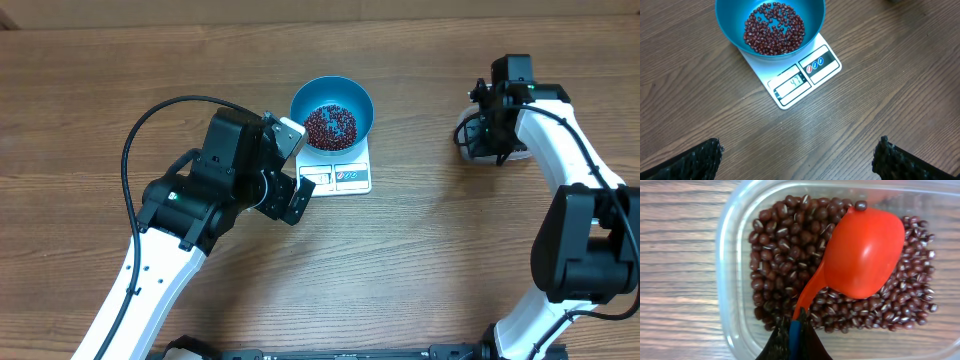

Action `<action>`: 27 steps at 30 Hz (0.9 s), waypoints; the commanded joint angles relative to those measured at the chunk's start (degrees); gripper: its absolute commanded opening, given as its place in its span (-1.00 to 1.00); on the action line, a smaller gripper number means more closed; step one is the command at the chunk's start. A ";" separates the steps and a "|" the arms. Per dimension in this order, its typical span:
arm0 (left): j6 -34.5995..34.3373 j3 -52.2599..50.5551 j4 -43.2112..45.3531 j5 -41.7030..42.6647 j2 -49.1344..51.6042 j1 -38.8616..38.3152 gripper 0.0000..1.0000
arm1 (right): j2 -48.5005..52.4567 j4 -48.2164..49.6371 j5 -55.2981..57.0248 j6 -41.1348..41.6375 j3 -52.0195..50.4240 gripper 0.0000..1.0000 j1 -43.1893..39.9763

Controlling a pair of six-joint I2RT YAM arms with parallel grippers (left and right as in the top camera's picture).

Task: Scoop item into bowl and weigh 150g on scale
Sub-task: 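Dip the scoop into the beans again with the right gripper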

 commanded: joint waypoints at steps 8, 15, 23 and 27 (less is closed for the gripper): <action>1.07 -0.31 -0.11 0.87 -0.11 0.26 0.99 | 1.01 -0.68 -22.16 -0.59 -0.28 -0.93 -4.90; 1.07 -0.31 -0.11 0.87 -0.11 0.26 0.99 | 0.83 -0.39 -31.10 -0.63 -0.22 -0.93 -9.29; 1.07 -0.31 -0.11 0.87 -0.11 0.26 0.99 | 0.28 -0.90 -37.11 -2.32 0.52 -0.93 -12.44; 1.07 -0.31 -0.11 0.87 -0.11 0.26 0.99 | 0.20 -1.62 -37.13 -2.29 0.52 -0.93 -13.25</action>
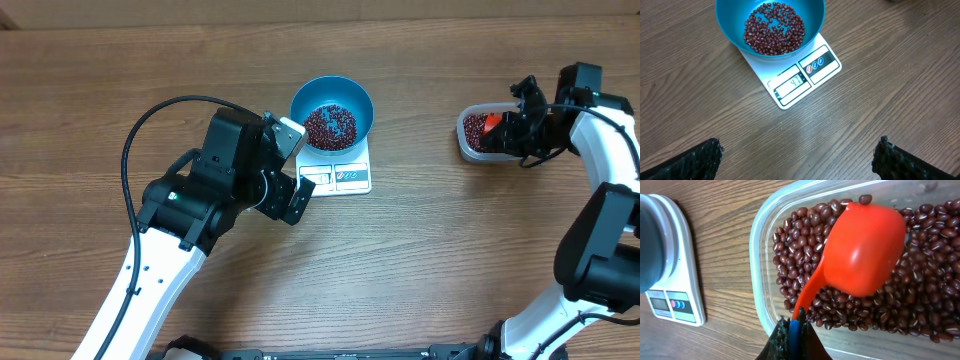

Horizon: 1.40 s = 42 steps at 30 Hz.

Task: Scoop item into bowl and weigh 150g on scale
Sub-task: 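Dip the scoop into the beans again with the right gripper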

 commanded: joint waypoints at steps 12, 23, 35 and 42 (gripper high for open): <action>1.09 -0.31 -0.11 0.87 -0.11 0.26 0.99 | 0.22 -3.96 -5.75 -2.10 0.50 -0.93 -2.14; 1.09 -0.31 -0.11 0.87 -0.11 0.26 0.99 | 0.22 -6.62 -6.23 -1.86 0.50 -0.93 -3.61; 1.09 -0.33 -0.13 0.87 -0.11 0.26 0.99 | 0.24 -6.60 -7.91 -0.35 0.44 -0.93 -5.05; 1.09 -0.33 -0.13 0.87 -0.11 0.26 0.99 | 0.48 -6.16 -9.86 -0.35 0.33 -0.93 -6.05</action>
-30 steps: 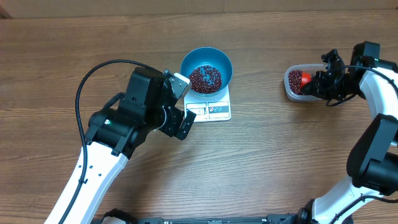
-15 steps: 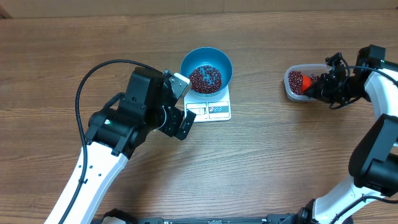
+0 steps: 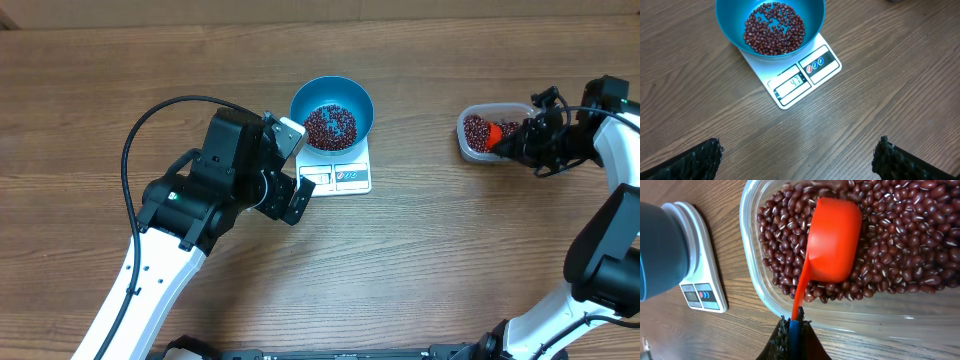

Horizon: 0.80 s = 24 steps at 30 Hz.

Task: Scoop item into bowl and weigh 150g on scale
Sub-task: 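Dip the scoop into the beans again with the right gripper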

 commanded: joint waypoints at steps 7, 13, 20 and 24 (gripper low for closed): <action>1.09 -0.31 -0.11 0.87 -0.11 0.26 0.99 | 1.84 0.79 -5.90 0.15 -0.48 -0.93 -0.02; 1.09 -0.31 -0.11 0.87 -0.11 0.26 0.99 | 2.08 1.90 -6.36 0.15 -1.60 -0.93 -0.02; 1.09 -0.33 -0.11 0.87 -0.11 0.26 0.99 | 2.19 1.90 -7.34 0.22 -1.60 -0.93 -0.13; 1.09 -0.31 -0.11 0.87 -0.11 0.26 0.99 | 2.19 1.79 -9.46 0.37 -1.60 -0.93 -0.96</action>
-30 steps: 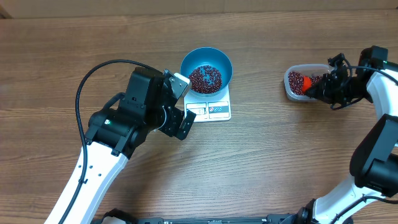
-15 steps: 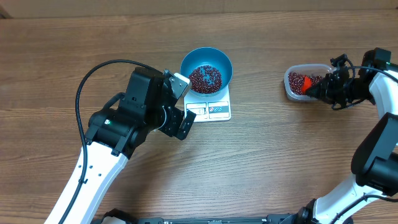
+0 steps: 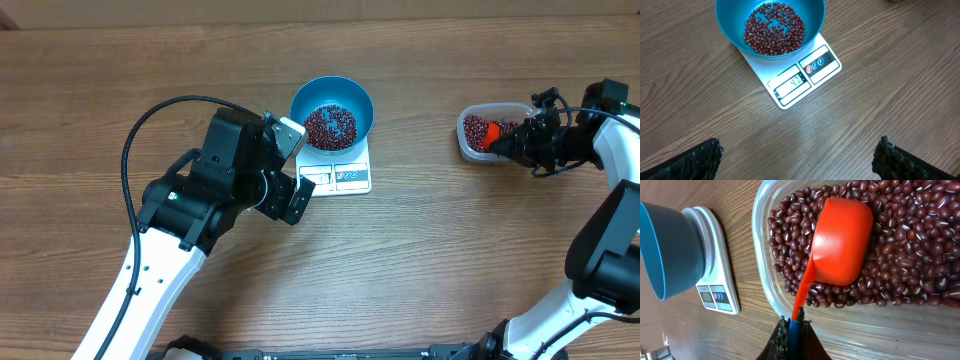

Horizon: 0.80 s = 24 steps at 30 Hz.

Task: Scoop item into bowl and weigh 150g on scale
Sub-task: 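Dip the scoop into the beans again with the right gripper, then scoop through the beans and lift the filled scoop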

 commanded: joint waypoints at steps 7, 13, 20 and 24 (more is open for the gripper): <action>1.09 -0.31 -0.11 0.87 -0.11 0.26 0.99 | 0.98 -0.72 -7.39 0.09 -0.79 -0.93 -3.08; 1.07 -0.31 -0.13 0.87 -0.11 0.26 0.99 | 1.40 -0.79 -8.81 -0.15 -0.81 -0.93 -3.76; 1.09 -0.31 -0.13 0.87 -0.11 0.26 0.99 | 3.69 -1.03 -9.73 -0.15 -0.83 -0.93 -3.76; 1.09 -0.31 -0.11 0.87 -0.11 0.26 0.99 | 3.82 -0.74 -9.70 -0.15 -0.85 -0.93 -3.76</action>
